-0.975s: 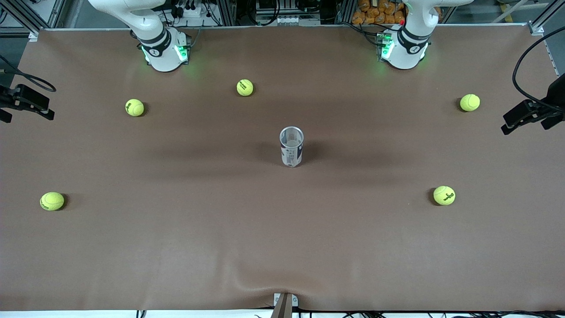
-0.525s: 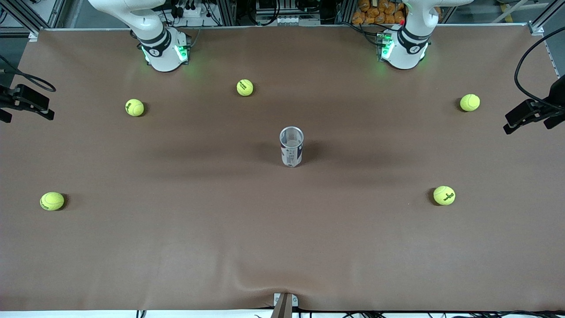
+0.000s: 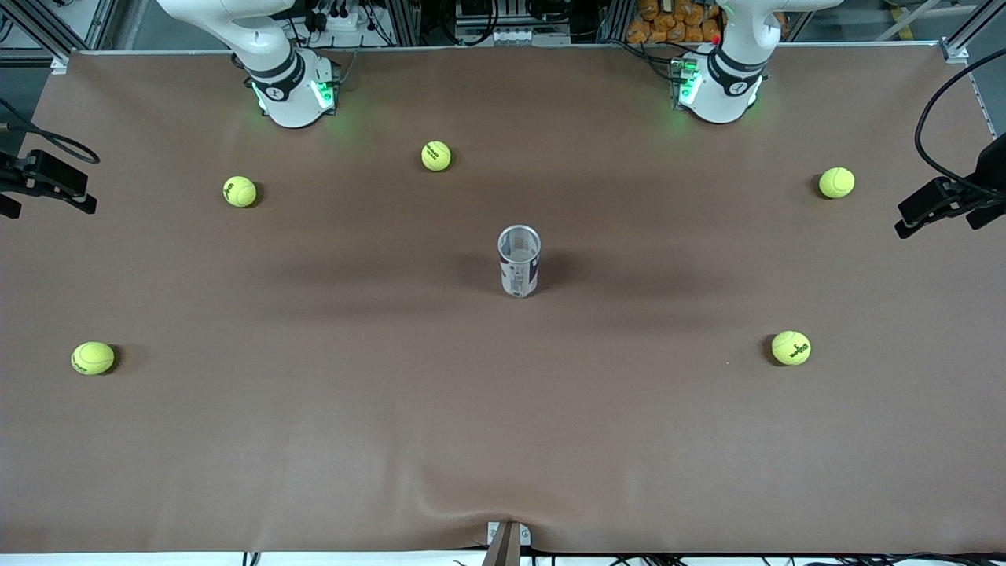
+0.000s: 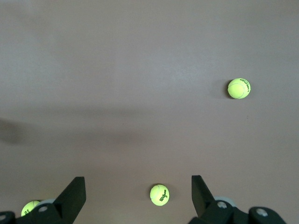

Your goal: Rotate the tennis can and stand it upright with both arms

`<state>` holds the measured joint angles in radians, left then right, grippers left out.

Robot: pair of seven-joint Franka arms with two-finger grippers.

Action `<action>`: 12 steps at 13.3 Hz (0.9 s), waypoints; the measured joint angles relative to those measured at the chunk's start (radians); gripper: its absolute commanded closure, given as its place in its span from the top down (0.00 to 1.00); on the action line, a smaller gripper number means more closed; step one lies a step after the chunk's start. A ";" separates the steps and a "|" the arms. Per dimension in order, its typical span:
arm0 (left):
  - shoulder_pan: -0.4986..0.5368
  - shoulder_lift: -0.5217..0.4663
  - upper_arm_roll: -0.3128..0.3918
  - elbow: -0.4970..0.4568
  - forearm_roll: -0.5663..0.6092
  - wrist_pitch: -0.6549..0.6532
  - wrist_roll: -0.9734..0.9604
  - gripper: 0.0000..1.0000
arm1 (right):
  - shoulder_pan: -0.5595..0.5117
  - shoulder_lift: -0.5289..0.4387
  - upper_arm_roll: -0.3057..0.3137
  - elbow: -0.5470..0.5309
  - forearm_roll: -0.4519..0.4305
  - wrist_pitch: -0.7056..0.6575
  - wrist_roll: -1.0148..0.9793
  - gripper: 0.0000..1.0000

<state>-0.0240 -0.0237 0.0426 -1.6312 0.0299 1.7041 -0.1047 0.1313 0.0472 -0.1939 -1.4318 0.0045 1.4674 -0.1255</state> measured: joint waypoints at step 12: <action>0.006 0.002 -0.003 0.000 0.000 -0.036 0.046 1.00 | 0.000 0.000 0.000 0.000 0.000 0.000 0.000 1.00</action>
